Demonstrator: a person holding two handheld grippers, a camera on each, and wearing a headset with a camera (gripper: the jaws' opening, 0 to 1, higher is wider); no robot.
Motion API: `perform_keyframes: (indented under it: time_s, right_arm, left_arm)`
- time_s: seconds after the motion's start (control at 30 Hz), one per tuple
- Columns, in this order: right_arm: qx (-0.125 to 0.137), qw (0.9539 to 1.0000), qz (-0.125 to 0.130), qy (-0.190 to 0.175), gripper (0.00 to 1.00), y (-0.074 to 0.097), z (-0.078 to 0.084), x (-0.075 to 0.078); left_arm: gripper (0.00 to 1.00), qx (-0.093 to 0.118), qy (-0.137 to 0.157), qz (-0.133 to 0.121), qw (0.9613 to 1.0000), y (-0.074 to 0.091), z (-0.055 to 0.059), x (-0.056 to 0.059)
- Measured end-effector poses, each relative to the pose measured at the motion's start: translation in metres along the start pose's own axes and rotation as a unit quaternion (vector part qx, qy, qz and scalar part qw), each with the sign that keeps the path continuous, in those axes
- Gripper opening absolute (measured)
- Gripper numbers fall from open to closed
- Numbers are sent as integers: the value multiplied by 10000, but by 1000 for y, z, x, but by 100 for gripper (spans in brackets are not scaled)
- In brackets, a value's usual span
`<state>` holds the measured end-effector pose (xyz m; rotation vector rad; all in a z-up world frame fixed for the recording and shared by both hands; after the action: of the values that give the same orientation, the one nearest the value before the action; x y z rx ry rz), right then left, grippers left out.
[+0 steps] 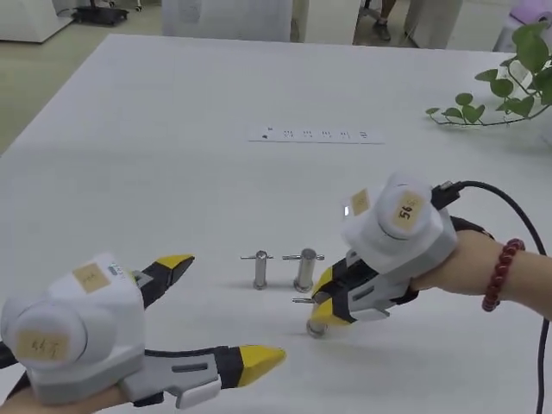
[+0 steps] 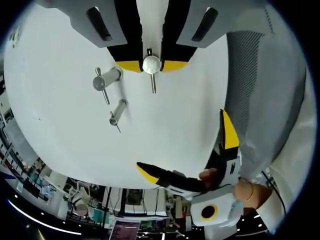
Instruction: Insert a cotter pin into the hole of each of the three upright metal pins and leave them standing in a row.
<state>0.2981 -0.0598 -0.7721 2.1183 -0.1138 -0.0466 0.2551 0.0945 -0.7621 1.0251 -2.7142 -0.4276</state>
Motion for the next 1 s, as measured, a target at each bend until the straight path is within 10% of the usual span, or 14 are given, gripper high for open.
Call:
perform_keyframes:
  time_s: [1.0]
  right_arm:
    - [-297,9993,228,-71,14,20,33,51]
  left_arm:
    - [96,-122,3,-101,9999,1,2,-4]
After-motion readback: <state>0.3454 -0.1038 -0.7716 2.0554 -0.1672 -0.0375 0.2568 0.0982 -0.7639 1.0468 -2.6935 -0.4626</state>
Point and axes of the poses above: the centre of the closed fingertips' face, and the gripper's own axes: y roughly backward along the fingers, x roughly to its right, z roughly out of its underside, the point moved 6 cm from there along y, roughly backward along the fingers, and after that the axes turned 2 degrees about -x, right-handed, at the moved point
